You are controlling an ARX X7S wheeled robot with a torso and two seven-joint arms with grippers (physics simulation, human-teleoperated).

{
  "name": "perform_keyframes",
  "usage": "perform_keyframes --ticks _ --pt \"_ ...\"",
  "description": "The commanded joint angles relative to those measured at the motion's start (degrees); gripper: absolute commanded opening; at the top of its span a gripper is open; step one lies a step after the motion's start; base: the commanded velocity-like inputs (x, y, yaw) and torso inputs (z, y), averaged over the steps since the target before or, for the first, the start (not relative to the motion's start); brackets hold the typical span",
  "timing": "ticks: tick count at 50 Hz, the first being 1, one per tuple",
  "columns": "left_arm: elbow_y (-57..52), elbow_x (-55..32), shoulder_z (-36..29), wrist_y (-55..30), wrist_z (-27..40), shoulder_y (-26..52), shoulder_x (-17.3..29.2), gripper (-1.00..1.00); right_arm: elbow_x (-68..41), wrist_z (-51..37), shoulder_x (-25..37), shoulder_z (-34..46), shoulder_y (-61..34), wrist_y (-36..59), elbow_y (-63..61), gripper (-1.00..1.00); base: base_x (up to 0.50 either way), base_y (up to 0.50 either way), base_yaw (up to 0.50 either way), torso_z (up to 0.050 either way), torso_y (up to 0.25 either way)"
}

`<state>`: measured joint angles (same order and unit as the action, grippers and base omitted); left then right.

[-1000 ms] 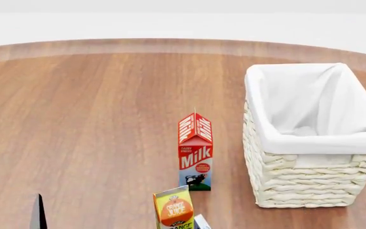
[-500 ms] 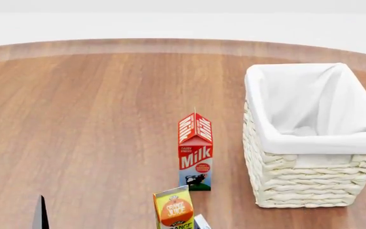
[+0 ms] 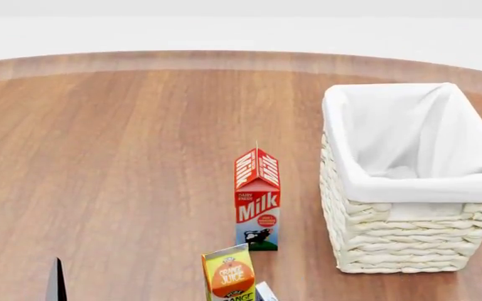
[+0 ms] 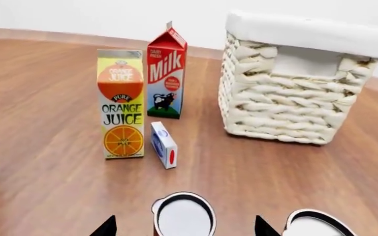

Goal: Pick up the tomato sauce, and put it in the basket.

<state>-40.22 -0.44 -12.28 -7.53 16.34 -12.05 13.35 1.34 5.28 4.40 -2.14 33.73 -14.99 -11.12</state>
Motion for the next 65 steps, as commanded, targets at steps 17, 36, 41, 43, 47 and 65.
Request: perform_keyframes --ticks 17,36,41,43,47,65 --pt "0.49 -0.85 -1.23 0.24 0.86 0.26 1.21 1.00 -0.33 -2.75 0.78 3.85 -10.02 -2.43 14.70 1.00 0.00 0.00 0.00 0.000 0.000" --pt "0.54 -1.43 -1.77 0.10 1.77 0.65 2.14 1.00 -2.68 -4.30 0.90 5.13 -13.10 1.40 16.23 1.00 0.00 0.00 0.00 0.000 0.000" --pt "0.45 -1.58 -1.94 0.08 1.98 0.65 2.35 1.00 -3.00 -4.73 0.88 5.55 -14.09 1.83 18.94 1.00 0.00 0.00 0.00 0.000 0.000" --pt "0.44 -1.57 -2.00 0.06 2.10 0.68 2.42 1.00 -3.16 -5.02 0.88 5.66 -14.41 2.01 19.74 1.00 0.00 0.00 0.00 0.000 0.000" --pt "0.42 -1.58 -2.15 0.14 2.29 0.64 2.60 1.00 -3.77 -5.35 0.97 5.79 -15.10 2.44 20.93 1.00 0.00 0.00 0.00 0.000 0.000" --pt "0.59 -2.03 -2.59 0.21 2.99 0.86 3.23 1.00 -4.62 -6.28 1.95 7.31 -15.06 1.36 20.55 -1.00 0.00 0.00 0.00 0.000 0.000"
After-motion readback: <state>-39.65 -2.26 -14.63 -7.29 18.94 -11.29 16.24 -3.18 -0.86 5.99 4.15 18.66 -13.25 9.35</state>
